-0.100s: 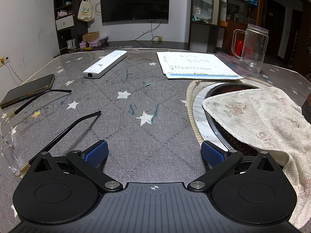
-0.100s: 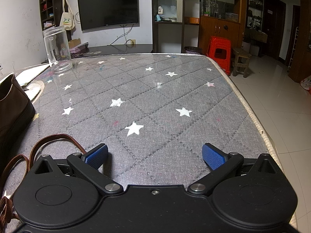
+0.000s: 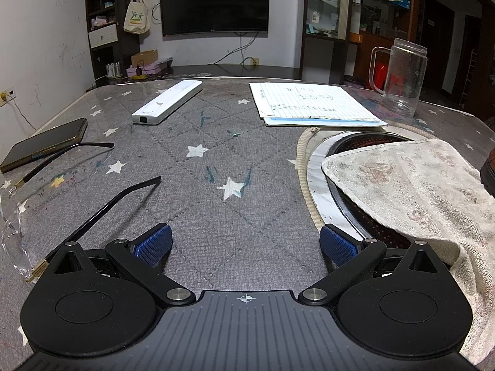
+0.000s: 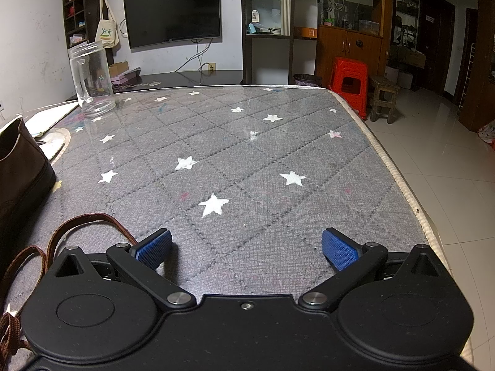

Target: Lace up shoes with both hands

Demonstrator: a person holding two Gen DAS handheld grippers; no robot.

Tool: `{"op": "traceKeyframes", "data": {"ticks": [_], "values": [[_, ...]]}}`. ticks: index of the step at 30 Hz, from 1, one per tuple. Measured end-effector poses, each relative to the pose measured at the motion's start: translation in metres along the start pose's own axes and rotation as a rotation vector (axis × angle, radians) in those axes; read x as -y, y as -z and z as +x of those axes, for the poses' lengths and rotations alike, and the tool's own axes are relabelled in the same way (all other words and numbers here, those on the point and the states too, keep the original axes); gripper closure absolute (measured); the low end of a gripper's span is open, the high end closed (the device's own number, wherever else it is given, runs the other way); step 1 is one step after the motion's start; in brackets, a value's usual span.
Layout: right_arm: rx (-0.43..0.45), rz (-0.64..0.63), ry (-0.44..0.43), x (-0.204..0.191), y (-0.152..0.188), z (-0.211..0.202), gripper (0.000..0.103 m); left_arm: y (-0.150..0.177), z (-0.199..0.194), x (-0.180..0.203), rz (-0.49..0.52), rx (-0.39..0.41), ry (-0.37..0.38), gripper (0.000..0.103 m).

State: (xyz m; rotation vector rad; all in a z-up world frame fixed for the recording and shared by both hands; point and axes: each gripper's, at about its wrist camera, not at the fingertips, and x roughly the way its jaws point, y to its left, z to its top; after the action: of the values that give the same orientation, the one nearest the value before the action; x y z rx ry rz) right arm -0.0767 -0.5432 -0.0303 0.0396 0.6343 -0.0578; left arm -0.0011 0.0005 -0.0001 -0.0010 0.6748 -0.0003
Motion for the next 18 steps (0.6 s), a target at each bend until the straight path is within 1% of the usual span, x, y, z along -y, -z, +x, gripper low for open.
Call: {"op": "traceKeyframes", "data": {"ticks": [13,18], "values": [[-0.001,0.001,-0.001,-0.0028,-0.0018,0.0007,0.000,-0.0003,-0.0004,-0.0003,0.003,-0.002,-0.004,0.000],[0.000,0.000,0.000,-0.0026,-0.0012,-0.0032,0.000,-0.0073,0.0008,0.0062,0.010,-0.033,-0.048,0.000]]}}
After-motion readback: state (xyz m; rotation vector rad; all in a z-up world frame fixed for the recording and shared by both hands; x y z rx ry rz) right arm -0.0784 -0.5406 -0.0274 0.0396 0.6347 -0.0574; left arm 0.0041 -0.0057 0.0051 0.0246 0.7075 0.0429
